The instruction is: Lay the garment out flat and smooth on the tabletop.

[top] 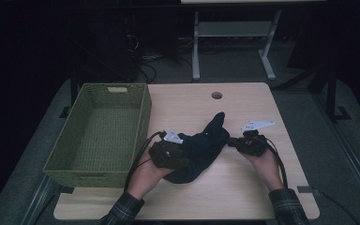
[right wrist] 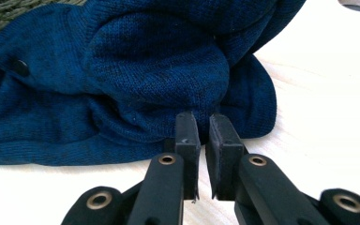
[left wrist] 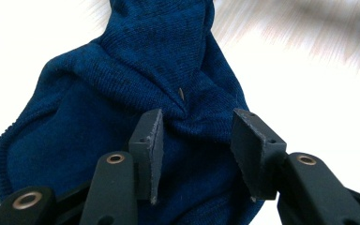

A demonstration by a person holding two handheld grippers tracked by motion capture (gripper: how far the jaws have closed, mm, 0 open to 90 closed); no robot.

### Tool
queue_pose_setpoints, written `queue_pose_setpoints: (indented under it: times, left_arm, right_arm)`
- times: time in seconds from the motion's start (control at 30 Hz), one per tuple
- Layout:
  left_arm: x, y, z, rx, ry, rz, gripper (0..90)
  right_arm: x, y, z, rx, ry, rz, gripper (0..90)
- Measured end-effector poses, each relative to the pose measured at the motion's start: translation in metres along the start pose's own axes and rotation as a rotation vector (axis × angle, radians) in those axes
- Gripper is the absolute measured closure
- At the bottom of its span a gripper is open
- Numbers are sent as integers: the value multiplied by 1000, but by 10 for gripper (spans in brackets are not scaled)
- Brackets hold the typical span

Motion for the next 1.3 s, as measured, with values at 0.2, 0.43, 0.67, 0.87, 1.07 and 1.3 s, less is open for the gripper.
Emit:
queue_pose_setpoints:
  times: [0.2, 0.43, 0.67, 0.87, 1.07, 1.3]
  left_arm:
    - [0, 1, -1, 0, 6, -2, 529]
    - [0, 1, -1, -2, 3, 4, 525]
    - [-1, 2, -1, 9, -2, 6, 525]
    - [-2, 2, -2, 13, 1, 10, 523]
    - [-3, 3, -2, 9, 9, 11, 522]
    - [2, 4, -1, 4, 0, 17, 521]
  right_arm:
    - [-11, 3, -25, -24, -2, 17, 841]
    - [-15, 6, -57, -38, 19, 19, 842]
    - [-6, 11, -87, -63, 18, 45, 841]
    - [13, 20, -104, -59, 4, 70, 840]
    - [48, 31, -104, -62, -35, 87, 833]
    - [79, 31, -95, -64, -71, 83, 833]
Point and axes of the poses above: each handheld gripper's, and its own axes: x roughly forward along the jaws, z roughly out of its underside, y roughly to its right, the point moved 6 cm from there along x, roughly forward along the jaws, and after that the axes turned 7 degrees about -x, right-handed, at the moved point
